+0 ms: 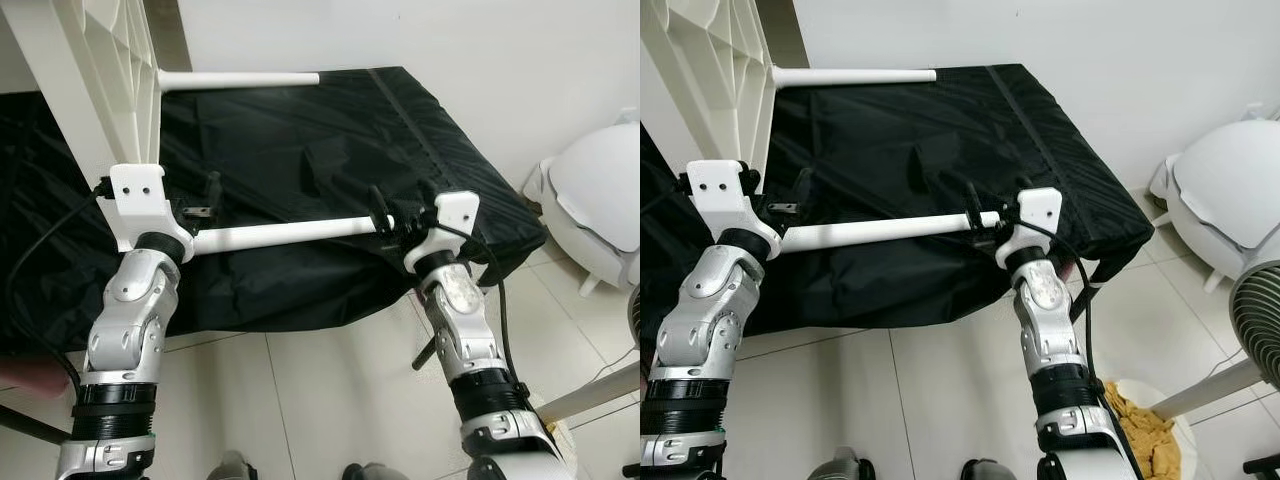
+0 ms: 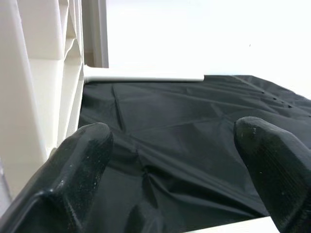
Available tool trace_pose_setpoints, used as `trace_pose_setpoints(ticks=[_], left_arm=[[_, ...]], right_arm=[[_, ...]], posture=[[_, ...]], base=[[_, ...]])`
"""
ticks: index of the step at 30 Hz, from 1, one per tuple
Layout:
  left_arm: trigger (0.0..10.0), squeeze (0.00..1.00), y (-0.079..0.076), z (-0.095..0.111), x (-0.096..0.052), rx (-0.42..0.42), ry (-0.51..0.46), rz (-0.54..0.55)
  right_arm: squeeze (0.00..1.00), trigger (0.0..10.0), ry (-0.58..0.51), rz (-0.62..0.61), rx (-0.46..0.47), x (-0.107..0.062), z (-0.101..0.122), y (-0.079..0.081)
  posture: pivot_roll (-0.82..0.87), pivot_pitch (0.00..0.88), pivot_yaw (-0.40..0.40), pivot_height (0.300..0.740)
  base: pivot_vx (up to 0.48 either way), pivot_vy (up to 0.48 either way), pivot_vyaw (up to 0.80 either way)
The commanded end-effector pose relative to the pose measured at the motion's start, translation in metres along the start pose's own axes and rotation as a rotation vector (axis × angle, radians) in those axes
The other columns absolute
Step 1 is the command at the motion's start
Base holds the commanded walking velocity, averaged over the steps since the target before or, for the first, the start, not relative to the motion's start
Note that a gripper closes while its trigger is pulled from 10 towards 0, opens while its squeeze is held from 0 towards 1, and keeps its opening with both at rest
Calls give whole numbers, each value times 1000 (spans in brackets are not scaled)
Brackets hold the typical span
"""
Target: Building children table
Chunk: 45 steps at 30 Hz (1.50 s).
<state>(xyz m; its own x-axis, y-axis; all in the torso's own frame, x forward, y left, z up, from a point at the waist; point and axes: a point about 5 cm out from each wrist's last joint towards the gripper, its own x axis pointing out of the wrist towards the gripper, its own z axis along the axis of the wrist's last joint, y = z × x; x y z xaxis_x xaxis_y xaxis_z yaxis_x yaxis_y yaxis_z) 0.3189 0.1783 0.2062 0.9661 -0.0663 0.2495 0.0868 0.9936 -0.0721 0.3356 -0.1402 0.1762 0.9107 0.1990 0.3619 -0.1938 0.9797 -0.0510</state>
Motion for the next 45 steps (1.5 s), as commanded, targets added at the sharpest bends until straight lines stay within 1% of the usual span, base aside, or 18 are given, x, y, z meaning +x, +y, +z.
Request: trace_pose_setpoints(ticks=[1,4,5,6,8,10,11,12,13,14,19,21,23,26,31,33,35,45], left_arm=[[10000,1000,0,-9,-3,-13,18,-22],[10000,1000,1,-15,-6,18,31,-6],[10000,1000,2,-20,-7,48,43,5],[10000,1000,2,-20,-7,48,43,5],[10000,1000,4,-31,-11,93,54,34],[10000,1000,5,-32,-12,90,57,46],[10000,43,6,-33,-13,83,66,53],[10000,0,6,-35,-14,82,72,62],[10000,0,6,-35,-14,82,72,62],[10000,0,7,-42,-18,78,103,73],[10000,0,5,-48,-21,61,124,62],[10000,0,1,-52,-23,83,122,32],[10000,0,0,-52,-23,87,119,35],[10000,0,2,-53,-23,58,118,46],[10000,0,0,-50,-25,55,120,4],[10000,0,4,-49,-24,81,121,12],[10000,0,6,-48,-23,83,123,9],[10000,0,6,-45,-22,82,112,-2]], right_arm=[[1000,10000,-24,-10,-15,-2,3,-3],[1000,10000,-21,-36,-20,-7,2,-9],[1000,10000,-19,-48,-18,-9,0,-11],[1000,10000,-19,-48,-18,-9,0,-11],[1000,10000,-6,-75,-25,-15,-5,-13],[1000,10000,-2,-81,-31,-17,-6,-13],[1000,10000,1,-88,-31,-18,-7,-13],[675,10000,6,-98,-30,-19,-7,-14],[675,10000,6,-98,-30,-19,-7,-14],[0,10000,38,-100,-12,-22,-12,-12],[0,10000,69,-89,-10,-25,-18,-10],[0,10000,73,-68,8,-27,-20,-6],[0,10000,71,-65,9,-27,-20,-5],[0,10000,69,-68,1,-27,-19,-5],[0,10000,66,-102,-11,-26,-19,-10],[0,10000,67,-144,-18,-25,-17,-16],[0,10000,71,-165,-24,-25,-17,-19],[0,10000,72,-242,-50,-22,-13,-29]], posture=[[1,50,32,740],[-3,50,37,740],[-5,51,37,740],[-5,51,37,740],[-10,50,40,740],[-10,49,39,740],[-10,47,33,740],[-10,47,33,740],[-10,47,33,740],[-11,46,28,740],[-11,41,24,740],[-10,36,17,740],[-10,36,17,740],[-9,35,15,740],[-1,33,10,740],[3,33,10,740],[5,32,10,740],[5,30,16,740]], base=[[0,0,0],[0,0,0],[0,0,0],[0,0,0],[0,0,0],[0,0,0],[0,0,0],[0,0,0],[0,0,0],[0,0,0],[0,0,0],[0,0,0],[0,0,0],[0,0,0],[0,0,0],[0,0,0],[0,0,0],[0,0,0]])
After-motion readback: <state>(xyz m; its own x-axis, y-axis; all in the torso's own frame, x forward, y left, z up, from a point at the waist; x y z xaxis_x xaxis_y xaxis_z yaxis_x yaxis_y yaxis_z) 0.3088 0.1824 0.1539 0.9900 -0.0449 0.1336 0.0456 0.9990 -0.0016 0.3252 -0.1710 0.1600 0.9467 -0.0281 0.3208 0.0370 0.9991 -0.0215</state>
